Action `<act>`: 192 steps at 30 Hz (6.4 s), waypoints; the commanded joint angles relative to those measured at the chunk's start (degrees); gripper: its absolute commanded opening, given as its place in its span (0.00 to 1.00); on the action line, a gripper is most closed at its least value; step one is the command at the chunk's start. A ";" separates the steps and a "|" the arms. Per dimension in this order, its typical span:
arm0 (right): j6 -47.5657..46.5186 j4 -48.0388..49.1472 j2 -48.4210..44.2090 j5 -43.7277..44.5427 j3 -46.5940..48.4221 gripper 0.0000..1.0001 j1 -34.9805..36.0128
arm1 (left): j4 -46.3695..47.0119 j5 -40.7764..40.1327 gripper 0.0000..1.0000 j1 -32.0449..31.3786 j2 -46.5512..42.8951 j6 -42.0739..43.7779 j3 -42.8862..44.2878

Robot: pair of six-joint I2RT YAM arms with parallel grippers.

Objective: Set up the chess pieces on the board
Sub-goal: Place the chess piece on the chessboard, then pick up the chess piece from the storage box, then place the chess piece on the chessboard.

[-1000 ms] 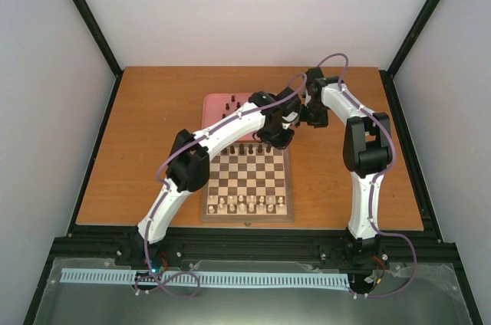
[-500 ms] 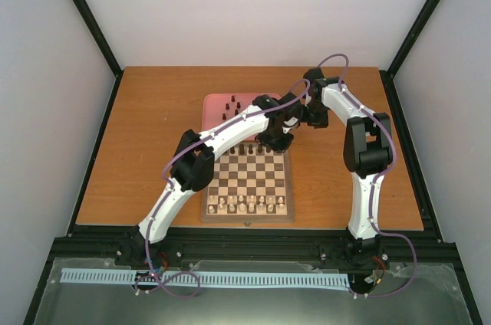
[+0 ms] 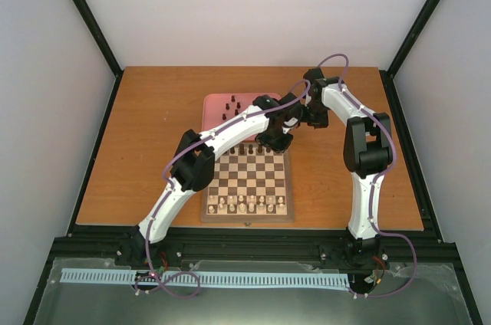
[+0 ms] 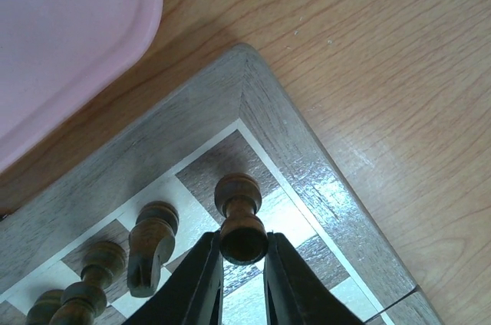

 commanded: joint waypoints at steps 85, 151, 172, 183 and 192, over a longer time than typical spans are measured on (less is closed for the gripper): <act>8.99 -3.60 22.19 4.01 36.47 0.62 26.48 | 13.47 2.27 1.00 40.69 -48.61 -2.24 -54.22; 13.94 -0.11 -18.46 11.79 -5.66 0.03 26.82 | 14.32 5.32 1.00 40.68 -47.08 -1.80 -53.85; 18.41 4.58 -26.07 6.98 -24.99 0.03 26.29 | 14.22 5.85 1.00 40.69 -45.84 -1.80 -53.42; 18.02 11.05 -26.49 7.63 -29.80 0.03 23.80 | 14.52 5.88 1.00 40.69 -45.35 -1.69 -54.06; 16.89 12.27 -24.97 7.21 -29.37 0.03 22.89 | 14.63 5.81 1.00 40.64 -44.94 -1.63 -53.87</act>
